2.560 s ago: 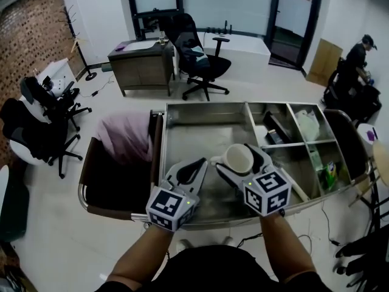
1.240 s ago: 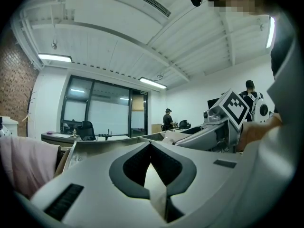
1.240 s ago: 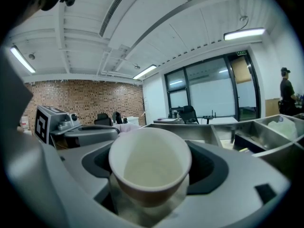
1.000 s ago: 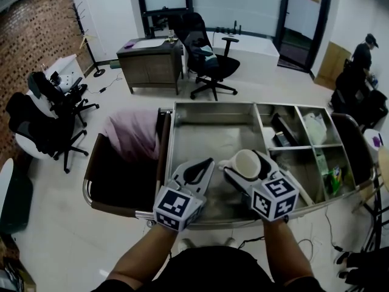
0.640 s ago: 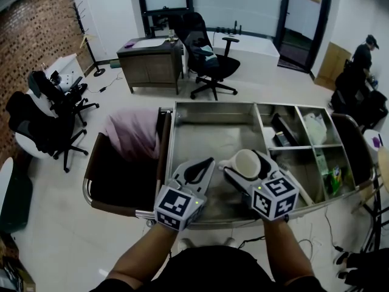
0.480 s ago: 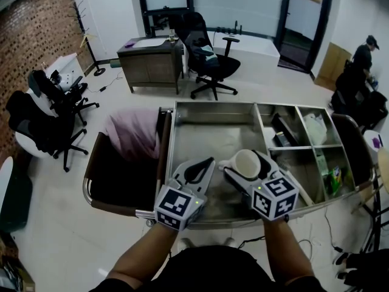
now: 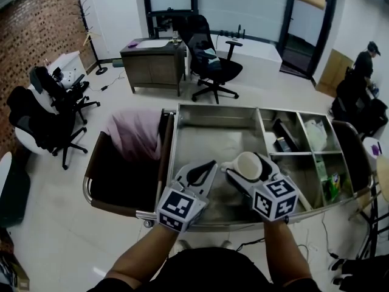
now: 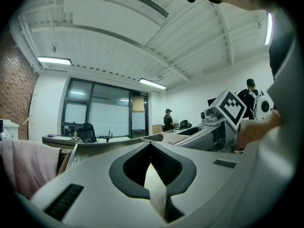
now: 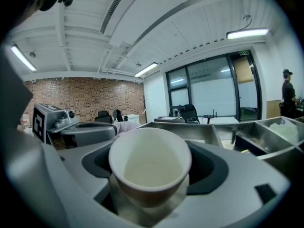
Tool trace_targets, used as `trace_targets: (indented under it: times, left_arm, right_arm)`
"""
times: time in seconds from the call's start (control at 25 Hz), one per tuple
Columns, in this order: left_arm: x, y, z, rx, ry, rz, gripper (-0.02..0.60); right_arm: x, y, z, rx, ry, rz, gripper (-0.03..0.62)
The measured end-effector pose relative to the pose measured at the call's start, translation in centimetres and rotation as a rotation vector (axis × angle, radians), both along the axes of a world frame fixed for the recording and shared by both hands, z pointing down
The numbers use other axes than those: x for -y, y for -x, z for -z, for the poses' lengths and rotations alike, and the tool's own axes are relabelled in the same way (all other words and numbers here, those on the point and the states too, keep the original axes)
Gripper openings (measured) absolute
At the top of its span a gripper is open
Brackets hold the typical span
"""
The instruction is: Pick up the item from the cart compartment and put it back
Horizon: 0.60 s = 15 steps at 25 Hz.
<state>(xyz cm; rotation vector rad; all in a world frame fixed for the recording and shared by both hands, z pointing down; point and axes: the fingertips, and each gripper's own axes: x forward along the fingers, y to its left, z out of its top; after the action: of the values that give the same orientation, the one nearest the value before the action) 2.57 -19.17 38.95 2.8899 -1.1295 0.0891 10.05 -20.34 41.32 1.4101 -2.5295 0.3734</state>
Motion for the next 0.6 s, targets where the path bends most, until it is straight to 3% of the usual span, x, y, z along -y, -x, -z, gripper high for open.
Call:
trace_targets:
  times: [0.6]
  left_arm:
    - [0.0, -0.2, -0.2, 0.004, 0.008, -0.007, 0.0]
  right_arm:
    - [3.9, 0.5, 1.4, -0.028, -0.019, 0.013, 0.456]
